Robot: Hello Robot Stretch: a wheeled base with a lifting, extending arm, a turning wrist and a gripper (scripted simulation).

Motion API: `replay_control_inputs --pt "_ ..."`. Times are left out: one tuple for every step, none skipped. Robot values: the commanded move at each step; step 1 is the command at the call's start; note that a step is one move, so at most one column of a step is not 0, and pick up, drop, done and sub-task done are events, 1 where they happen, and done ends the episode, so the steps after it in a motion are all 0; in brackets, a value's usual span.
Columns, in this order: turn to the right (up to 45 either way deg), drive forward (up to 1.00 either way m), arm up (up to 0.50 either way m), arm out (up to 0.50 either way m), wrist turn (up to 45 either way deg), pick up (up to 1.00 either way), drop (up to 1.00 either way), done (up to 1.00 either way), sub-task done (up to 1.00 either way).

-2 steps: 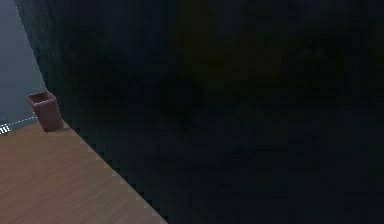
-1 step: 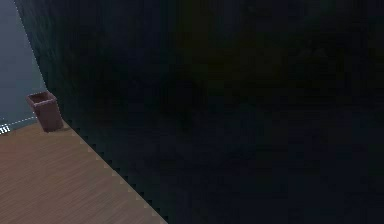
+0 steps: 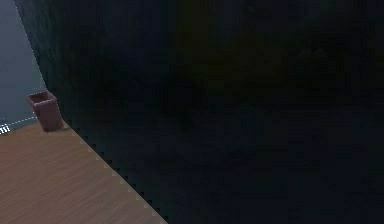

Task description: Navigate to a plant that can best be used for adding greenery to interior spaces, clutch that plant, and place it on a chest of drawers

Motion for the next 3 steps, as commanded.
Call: replay_control_inputs --pt "0.0 0.0 0.0 0.0 12.0 0.0 0.0 0.0 0.0" --pt "0.0 0.0 -0.3 0.0 0.0 0.0 0.0 0.0 0.0" --pt "0.0 0.0 0.0 0.0 0.0 1.0 0.0 0.0 0.0"
